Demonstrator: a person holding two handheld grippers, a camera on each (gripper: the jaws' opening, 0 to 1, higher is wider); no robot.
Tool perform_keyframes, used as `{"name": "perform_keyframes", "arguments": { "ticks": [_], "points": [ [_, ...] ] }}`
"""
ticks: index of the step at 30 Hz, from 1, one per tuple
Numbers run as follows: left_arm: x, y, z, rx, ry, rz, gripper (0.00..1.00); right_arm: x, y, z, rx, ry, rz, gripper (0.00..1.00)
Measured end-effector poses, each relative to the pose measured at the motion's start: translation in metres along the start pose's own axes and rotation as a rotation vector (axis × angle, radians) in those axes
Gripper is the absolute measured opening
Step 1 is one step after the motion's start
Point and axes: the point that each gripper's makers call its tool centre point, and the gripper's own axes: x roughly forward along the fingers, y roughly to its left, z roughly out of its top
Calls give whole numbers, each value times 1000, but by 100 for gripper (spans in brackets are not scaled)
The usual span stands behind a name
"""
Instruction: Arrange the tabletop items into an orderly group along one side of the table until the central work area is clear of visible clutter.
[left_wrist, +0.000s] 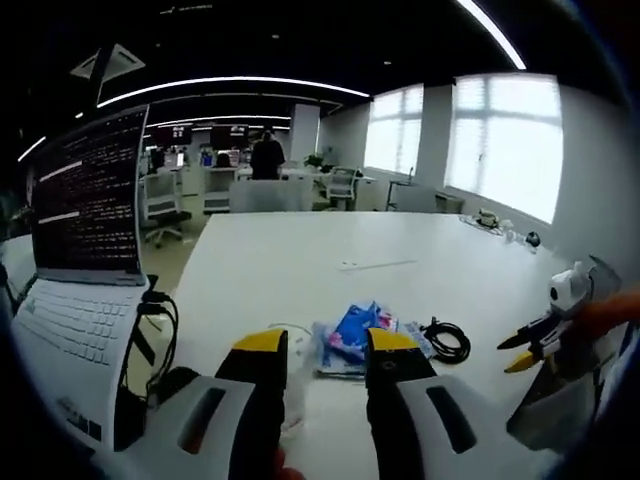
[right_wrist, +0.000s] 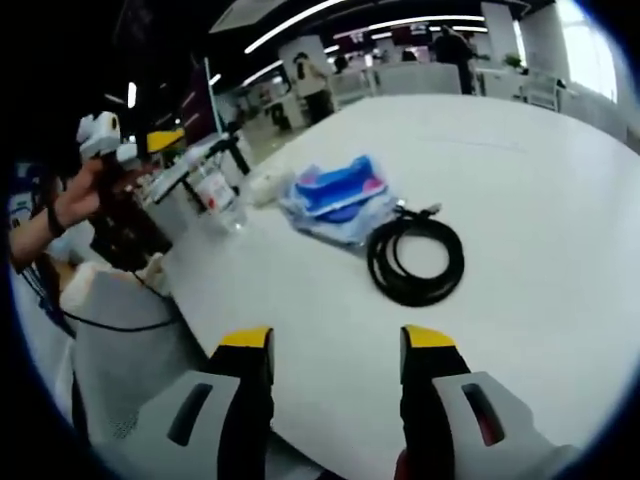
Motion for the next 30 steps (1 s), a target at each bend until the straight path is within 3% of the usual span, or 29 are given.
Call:
{"name": "perform_keyframes", "arguments": {
  "ticks": [13,18,30],
  "points": [
    [-7,-39,-52,-19,85,0,31,20,-19,3,52,-7,-37,47],
    [-9,-50,-61,-34,106,1,34,29,-28,7,68,-12,-58,43],
    [-10,-63,-61,-36,120,-9,35,53,-33,21,80,-15,-64,42]
  ]
}}
